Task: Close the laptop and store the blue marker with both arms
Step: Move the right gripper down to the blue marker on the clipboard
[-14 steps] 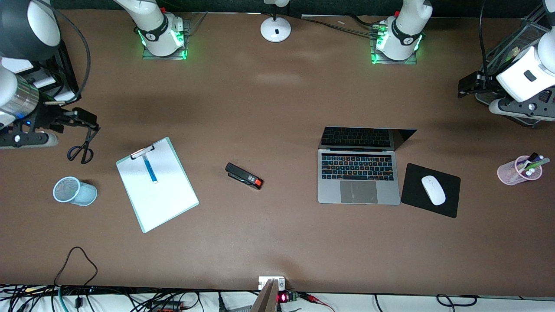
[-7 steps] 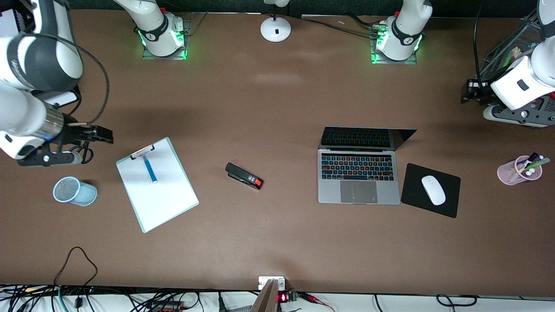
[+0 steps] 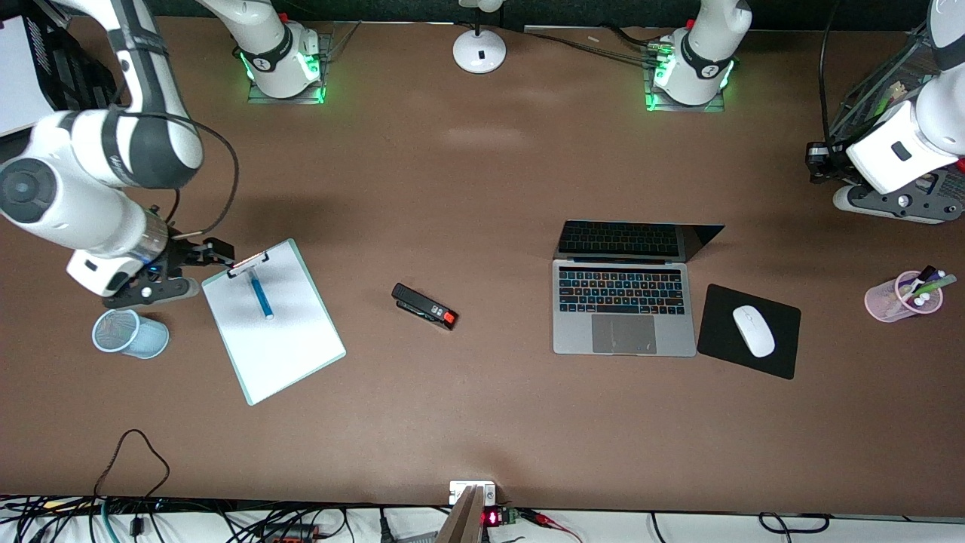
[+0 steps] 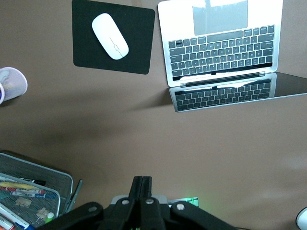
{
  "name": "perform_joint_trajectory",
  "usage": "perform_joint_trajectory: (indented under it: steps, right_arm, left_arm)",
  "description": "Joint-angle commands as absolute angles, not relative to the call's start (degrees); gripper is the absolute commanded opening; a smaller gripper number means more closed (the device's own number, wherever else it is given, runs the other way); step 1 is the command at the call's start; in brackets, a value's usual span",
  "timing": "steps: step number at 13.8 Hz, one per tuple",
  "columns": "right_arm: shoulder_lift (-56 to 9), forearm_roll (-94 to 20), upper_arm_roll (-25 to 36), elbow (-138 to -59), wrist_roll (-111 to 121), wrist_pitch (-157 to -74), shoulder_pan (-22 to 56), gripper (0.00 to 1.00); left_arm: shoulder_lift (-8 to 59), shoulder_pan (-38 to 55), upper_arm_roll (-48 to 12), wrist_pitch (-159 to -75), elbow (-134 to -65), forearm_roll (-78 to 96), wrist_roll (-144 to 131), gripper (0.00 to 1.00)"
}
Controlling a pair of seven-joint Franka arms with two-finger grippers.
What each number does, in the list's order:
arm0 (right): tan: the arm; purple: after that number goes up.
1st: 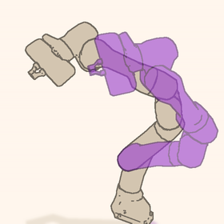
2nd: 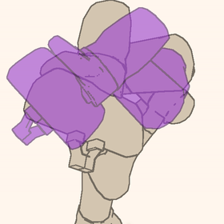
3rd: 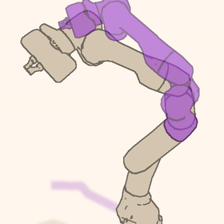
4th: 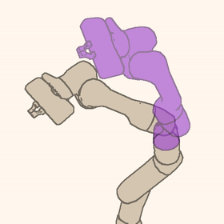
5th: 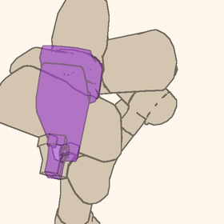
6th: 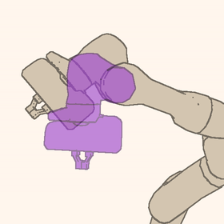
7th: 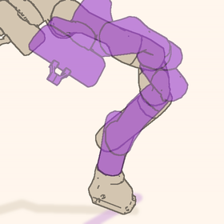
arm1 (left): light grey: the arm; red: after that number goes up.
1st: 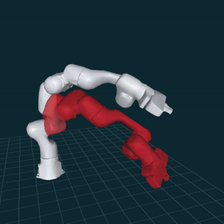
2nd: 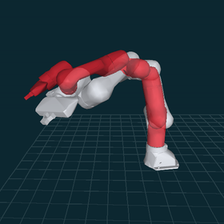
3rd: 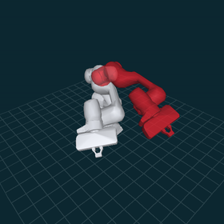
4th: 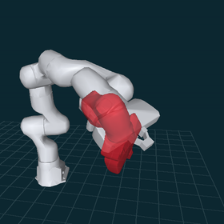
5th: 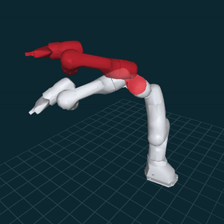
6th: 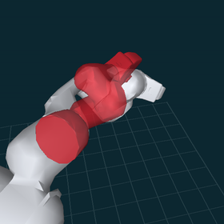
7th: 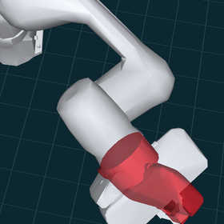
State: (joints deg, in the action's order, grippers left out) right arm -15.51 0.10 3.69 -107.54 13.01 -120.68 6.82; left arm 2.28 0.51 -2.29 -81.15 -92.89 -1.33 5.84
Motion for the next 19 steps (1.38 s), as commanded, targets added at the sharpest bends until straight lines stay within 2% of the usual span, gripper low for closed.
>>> perform_joint_trajectory:
  steps: [1,5,8,13,19]
  right_arm:
    - [-17.5,-0.8,3.7,-108.4,20.6,-124.8,6.8,1.00]
    - [-21.7,-0.8,3.7,-108.0,26.9,-128.4,6.9,1.00]
    - [-23.8,-0.7,3.6,-108.0,29.9,-131.7,6.9,0.96]
    - [-27.2,-0.4,3.6,-107.8,32.1,-135.7,7.6,0.79]
    - [-30.5,-0.5,2.3,-107.6,32.1,-139.0,7.5,0.69]
  left_arm:
    - [3.1,0.8,-2.4,-79.8,-91.7,-1.6,6.6,0.03]
    - [3.2,0.9,-2.5,-80.2,-93.3,1.0,5.7,0.03]
    - [3.2,1.0,-2.7,-80.5,-95.3,3.0,3.0,0.02]
    - [2.8,1.4,-6.3,-85.5,-99.5,4.5,-3.6,0.01]
    - [1.1,1.4,-12.1,-95.9,-107.4,5.0,-10.8,0.01]
